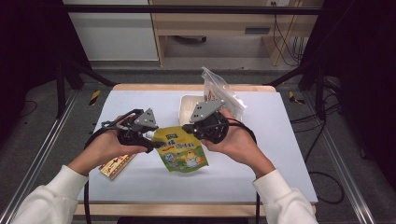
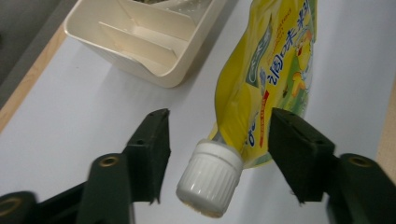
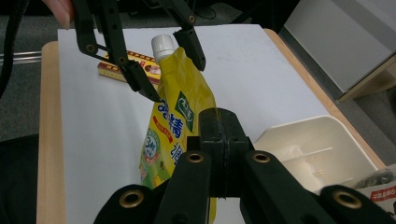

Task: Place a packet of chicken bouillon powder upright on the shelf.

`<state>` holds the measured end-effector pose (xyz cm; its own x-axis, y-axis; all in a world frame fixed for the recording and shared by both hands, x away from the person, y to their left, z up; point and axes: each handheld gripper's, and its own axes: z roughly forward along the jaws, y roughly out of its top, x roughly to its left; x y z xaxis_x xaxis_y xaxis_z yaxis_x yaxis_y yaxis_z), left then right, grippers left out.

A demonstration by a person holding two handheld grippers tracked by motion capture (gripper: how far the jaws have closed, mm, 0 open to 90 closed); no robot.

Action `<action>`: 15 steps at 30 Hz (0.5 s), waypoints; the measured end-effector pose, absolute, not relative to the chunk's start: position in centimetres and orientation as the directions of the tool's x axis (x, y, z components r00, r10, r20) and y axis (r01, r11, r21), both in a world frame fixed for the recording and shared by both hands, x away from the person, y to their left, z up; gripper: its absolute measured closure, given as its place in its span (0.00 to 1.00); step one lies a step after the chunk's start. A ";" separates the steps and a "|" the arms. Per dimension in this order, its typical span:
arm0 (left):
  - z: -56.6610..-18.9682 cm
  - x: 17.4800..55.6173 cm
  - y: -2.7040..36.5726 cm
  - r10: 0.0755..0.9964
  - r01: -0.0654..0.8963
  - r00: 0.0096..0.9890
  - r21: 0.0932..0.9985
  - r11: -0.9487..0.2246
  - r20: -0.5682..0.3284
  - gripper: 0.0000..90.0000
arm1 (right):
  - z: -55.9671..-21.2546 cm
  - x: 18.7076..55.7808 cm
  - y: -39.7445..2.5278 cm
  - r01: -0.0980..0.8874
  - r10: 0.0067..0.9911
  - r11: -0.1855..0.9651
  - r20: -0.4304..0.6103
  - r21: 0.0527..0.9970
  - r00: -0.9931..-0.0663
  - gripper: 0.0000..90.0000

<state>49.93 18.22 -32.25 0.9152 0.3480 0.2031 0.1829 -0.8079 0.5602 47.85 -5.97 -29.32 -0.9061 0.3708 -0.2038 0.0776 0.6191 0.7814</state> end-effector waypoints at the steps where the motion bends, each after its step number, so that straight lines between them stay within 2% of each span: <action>1: -32.3 50.0 18.1 0.344 0.182 0.916 0.550 -0.815 0.206 0.50 | -29.3 47.8 -6.0 0.076 0.368 0.622 -0.205 0.779 -0.907 1.00; 8: -31.9 50.2 17.9 0.303 0.166 0.936 0.534 -0.829 0.178 0.73 | -29.4 47.6 -6.4 0.080 0.377 0.623 -0.208 0.778 -0.903 1.00; 15: -30.9 50.4 17.6 0.286 0.135 0.928 0.499 -0.856 0.238 0.77 | -29.3 47.5 -6.7 0.083 0.389 0.619 -0.213 0.781 -0.896 1.00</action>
